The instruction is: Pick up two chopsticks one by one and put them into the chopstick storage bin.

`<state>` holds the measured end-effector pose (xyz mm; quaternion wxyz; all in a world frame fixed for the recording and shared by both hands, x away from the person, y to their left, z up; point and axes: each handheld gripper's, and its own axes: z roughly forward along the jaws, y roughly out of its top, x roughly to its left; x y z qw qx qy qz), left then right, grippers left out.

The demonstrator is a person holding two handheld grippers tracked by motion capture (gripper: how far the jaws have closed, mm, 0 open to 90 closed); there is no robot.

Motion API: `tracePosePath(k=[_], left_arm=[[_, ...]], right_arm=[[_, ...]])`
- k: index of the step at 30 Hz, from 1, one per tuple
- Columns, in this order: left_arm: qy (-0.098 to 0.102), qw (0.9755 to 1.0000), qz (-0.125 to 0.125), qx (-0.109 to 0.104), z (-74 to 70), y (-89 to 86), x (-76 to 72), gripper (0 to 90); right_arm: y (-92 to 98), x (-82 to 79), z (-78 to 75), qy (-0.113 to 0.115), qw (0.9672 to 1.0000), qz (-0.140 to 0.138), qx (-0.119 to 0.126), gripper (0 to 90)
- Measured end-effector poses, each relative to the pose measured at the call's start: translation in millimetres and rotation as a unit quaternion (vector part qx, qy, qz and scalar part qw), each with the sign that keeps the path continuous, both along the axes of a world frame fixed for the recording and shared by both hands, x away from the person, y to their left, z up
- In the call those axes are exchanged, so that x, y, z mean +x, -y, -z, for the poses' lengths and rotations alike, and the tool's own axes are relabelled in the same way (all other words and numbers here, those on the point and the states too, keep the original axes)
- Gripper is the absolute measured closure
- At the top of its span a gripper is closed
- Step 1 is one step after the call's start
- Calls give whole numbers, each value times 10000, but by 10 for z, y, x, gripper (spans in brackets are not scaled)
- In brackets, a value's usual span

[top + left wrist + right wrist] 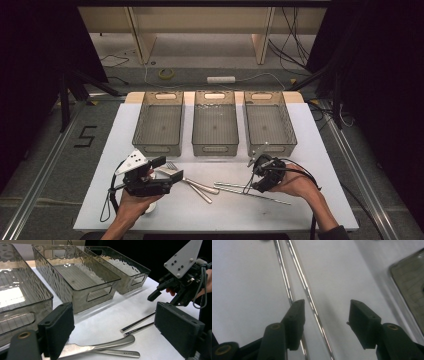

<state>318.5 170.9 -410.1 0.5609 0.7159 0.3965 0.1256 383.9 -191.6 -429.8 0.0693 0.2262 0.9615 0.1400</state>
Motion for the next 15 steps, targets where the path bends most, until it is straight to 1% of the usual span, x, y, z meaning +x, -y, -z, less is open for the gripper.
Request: tracePosePath(k=[1,2,4,5,6,7,8,9,10,12,15], left_arm=[[-3,10000,1,3,0,1,0,156],[-2,10000,3,2,0,1,-1,156],[4,10000,5,0,-1,2,-1,156],[0,10000,6,4,0,2,-1,156],[-2,10000,3,6,0,3,-1,157],[0,10000,5,7,0,2,-1,157],[2,10000,4,-1,-1,1,-2,156],[10,10000,5,5,-1,-1,0,156],[0,10000,2,1,-1,1,-1,156],[-1,10000,4,3,0,1,-1,157],[1,10000,7,2,-1,3,-2,157]], right_arm=[[0,0,0,0,10000,0,0,510],[-4,16,26,-45,9999,-130,-16,534],[-14,18,39,-74,9999,-140,-58,544],[-19,24,59,-65,9997,-216,-75,554],[-33,19,68,-117,9997,-205,-119,563],[-40,21,78,-142,9994,-285,-159,570],[-53,15,88,-168,9993,-288,-160,577],[-72,10,99,-220,9990,-339,-200,603],[-72,10,99,-220,9990,-339,-200,603],[-86,12,114,-231,9987,-372,-265,635],[-102,27,153,-269,9980,-380,-417,673]])
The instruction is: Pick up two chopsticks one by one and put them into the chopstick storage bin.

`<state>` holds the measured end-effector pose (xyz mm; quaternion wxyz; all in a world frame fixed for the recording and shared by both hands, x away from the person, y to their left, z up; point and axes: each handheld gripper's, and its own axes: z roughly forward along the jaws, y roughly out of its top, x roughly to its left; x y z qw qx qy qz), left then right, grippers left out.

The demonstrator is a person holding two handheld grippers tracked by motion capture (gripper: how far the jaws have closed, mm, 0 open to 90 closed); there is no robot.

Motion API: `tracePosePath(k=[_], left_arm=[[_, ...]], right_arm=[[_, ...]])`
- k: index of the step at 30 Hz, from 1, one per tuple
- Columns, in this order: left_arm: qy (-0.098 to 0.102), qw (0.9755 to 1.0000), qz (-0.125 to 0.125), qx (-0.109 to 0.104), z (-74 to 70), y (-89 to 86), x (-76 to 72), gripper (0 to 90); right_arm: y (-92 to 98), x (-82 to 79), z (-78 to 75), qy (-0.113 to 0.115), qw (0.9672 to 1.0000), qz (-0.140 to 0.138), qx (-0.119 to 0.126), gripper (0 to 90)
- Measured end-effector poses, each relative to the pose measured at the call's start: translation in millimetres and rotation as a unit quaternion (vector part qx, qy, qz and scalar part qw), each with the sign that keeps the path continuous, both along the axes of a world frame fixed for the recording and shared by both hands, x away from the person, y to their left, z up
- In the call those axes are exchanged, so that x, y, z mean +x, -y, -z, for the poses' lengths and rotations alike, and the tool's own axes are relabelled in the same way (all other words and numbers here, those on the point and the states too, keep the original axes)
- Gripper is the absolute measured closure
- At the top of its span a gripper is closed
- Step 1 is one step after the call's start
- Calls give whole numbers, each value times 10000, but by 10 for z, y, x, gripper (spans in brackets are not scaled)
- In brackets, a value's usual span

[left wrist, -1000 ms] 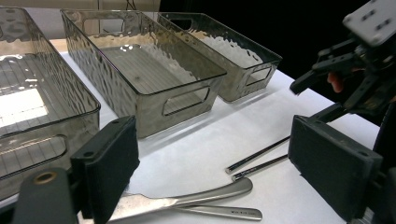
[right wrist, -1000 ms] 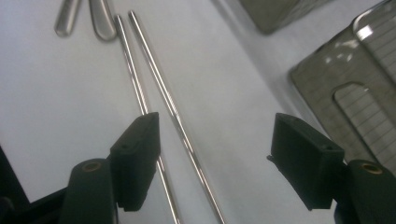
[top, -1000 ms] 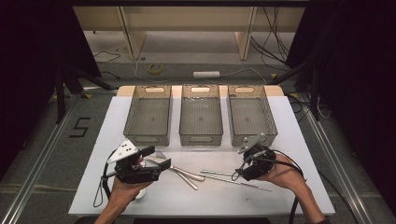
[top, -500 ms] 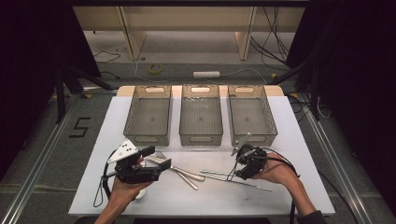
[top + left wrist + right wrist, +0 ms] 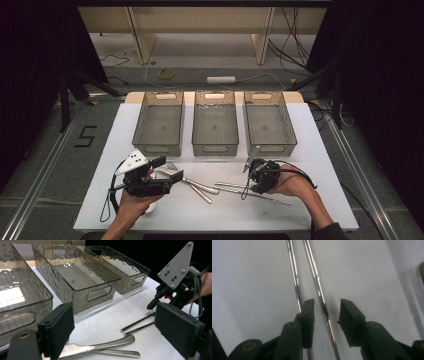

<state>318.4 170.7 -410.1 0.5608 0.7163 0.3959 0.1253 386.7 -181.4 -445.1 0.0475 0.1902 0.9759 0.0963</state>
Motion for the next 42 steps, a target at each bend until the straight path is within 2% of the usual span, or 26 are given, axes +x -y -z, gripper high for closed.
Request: tracePosePath(k=[3,5,9,13,22,31,42], left_arm=[[-2,10000,-3,-4,0,-2,2,156],[-2,10000,-3,-4,1,-3,3,156],[10,10000,0,2,0,-3,3,156],[9,10000,-1,4,0,-3,3,157],[2,10000,-12,3,0,4,1,156],[6,10000,-12,2,-1,6,-1,156],[10,10000,-10,12,-2,7,-3,156]], right_arm=[[-16,15,37,-54,10000,30,-68,708],[-15,34,44,-85,9997,-95,-184,726],[-33,31,70,-157,9997,-19,-188,761],[-22,47,85,-196,9994,-112,-250,792],[-42,64,90,-265,9991,-124,-299,805],[-111,67,92,-284,9977,-263,-562,822],[-117,74,95,-337,9974,-327,-556,864]])
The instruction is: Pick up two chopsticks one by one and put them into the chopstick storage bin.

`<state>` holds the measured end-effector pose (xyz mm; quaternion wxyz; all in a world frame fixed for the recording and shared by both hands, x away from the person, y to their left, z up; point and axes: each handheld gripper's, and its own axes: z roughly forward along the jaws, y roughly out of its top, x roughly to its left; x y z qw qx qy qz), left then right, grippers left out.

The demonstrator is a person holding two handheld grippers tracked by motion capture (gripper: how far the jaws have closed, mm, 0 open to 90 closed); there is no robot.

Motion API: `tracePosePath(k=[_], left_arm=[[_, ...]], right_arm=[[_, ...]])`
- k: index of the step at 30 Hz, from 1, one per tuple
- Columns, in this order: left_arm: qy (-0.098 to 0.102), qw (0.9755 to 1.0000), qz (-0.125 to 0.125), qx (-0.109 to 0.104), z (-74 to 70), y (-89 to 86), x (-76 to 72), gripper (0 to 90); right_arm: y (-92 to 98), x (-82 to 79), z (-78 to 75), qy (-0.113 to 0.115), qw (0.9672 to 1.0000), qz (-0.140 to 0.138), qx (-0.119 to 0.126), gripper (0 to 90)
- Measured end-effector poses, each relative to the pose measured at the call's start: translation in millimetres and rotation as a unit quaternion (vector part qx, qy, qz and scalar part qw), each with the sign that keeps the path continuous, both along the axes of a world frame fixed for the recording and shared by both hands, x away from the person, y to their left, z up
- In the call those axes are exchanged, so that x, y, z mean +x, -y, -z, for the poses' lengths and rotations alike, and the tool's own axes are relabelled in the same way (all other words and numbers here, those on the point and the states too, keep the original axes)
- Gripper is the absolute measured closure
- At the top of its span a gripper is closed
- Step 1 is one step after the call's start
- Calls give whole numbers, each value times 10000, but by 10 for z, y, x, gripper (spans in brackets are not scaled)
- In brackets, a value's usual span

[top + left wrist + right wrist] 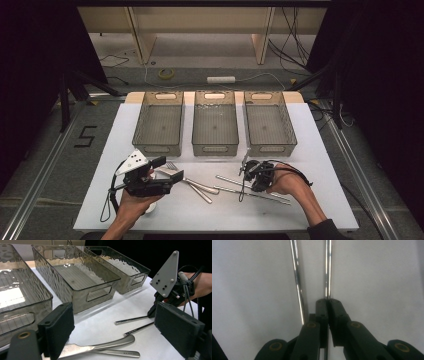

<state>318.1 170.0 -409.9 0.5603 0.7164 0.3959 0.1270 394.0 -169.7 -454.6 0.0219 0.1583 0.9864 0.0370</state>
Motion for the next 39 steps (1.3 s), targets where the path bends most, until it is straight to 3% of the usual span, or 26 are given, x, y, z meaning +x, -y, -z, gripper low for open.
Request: tracePosePath(k=[7,12,16,19,23,25,29,31,34,39], left_arm=[[-31,10000,31,14,3,2,8,156],[-87,9999,113,72,13,28,19,157],[-188,9991,326,179,23,95,51,157],[-149,9977,491,437,21,187,87,159],[-230,9930,856,786,48,330,157,161],[-189,9895,1028,1001,63,400,191,171],[-130,9845,1280,1189,52,528,247,187],[-120,9814,1399,1309,42,596,269,190],[-135,9743,1565,1612,39,679,299,190],[-165,9669,1792,1806,33,744,333,190]], right_arm=[[-22,-32,-40,100,9998,-152,-45,868],[-9,-58,-203,328,9991,-206,163,869],[-23,-119,-356,449,9982,-248,313,869],[-51,-167,-440,546,9973,-323,366,869],[-107,-223,-490,564,9966,-483,368,869],[-134,-243,-506,582,9962,-533,378,869],[-177,-279,-537,605,9953,-645,385,869],[-195,-294,-555,602,9951,-714,333,869],[-233,-334,-562,580,9949,-717,402,869],[-290,-390,-567,553,9945,-794,410,868]])
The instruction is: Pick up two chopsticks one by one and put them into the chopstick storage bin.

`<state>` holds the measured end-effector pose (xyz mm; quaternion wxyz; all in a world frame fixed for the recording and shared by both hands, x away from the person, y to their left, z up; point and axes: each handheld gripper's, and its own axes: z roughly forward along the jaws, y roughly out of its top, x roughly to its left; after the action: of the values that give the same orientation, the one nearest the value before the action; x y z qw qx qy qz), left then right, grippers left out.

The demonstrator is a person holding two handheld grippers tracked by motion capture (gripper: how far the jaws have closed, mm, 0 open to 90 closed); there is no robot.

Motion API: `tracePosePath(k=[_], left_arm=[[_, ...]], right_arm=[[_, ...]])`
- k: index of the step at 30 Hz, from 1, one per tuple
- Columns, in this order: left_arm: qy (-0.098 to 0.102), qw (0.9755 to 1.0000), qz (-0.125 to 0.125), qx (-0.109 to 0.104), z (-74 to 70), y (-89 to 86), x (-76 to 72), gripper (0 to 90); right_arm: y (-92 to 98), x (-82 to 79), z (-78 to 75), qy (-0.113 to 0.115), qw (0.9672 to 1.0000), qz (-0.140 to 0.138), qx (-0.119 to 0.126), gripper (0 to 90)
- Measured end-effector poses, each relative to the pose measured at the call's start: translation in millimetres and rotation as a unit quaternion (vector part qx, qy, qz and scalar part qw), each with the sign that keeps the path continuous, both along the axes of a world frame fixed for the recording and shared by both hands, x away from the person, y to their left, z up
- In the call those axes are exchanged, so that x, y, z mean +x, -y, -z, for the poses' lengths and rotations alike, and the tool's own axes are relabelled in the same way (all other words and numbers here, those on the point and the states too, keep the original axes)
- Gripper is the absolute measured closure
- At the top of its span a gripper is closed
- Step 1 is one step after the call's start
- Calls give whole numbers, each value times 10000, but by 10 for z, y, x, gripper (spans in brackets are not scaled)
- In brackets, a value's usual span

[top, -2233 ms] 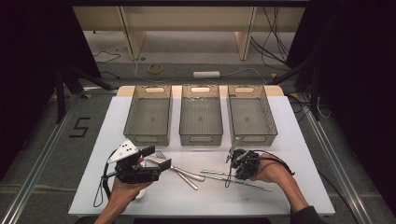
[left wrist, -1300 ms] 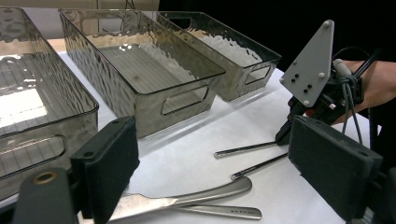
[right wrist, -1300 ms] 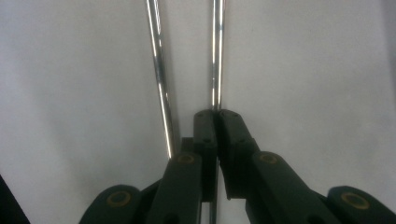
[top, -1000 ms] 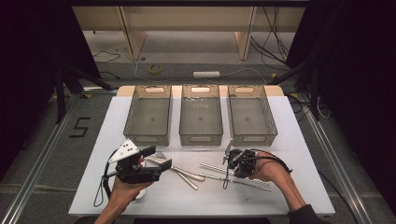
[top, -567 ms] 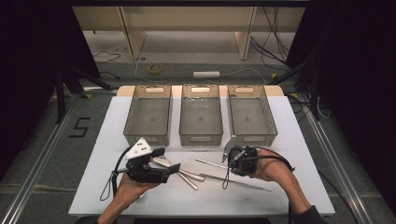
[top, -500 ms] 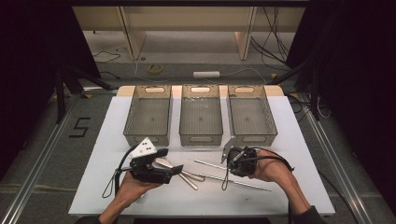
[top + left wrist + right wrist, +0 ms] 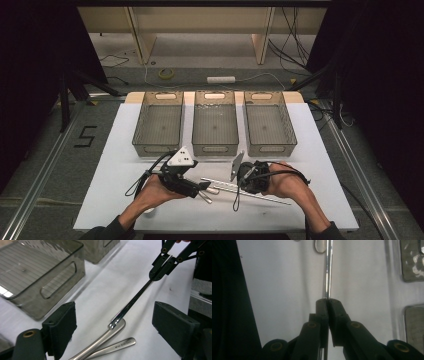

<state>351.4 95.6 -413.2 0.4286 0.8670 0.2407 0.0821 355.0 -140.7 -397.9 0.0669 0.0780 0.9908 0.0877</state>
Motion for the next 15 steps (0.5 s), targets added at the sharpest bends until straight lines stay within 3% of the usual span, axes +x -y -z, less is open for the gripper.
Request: tracePosePath(k=[7,15], left_arm=[[53,9991,331,275,1,57,-19,233],[211,9961,637,570,27,134,-72,318]], right_arm=[[-55,-41,-26,21,9999,-131,-14,868],[-102,-78,-28,106,9995,-290,27,868]])
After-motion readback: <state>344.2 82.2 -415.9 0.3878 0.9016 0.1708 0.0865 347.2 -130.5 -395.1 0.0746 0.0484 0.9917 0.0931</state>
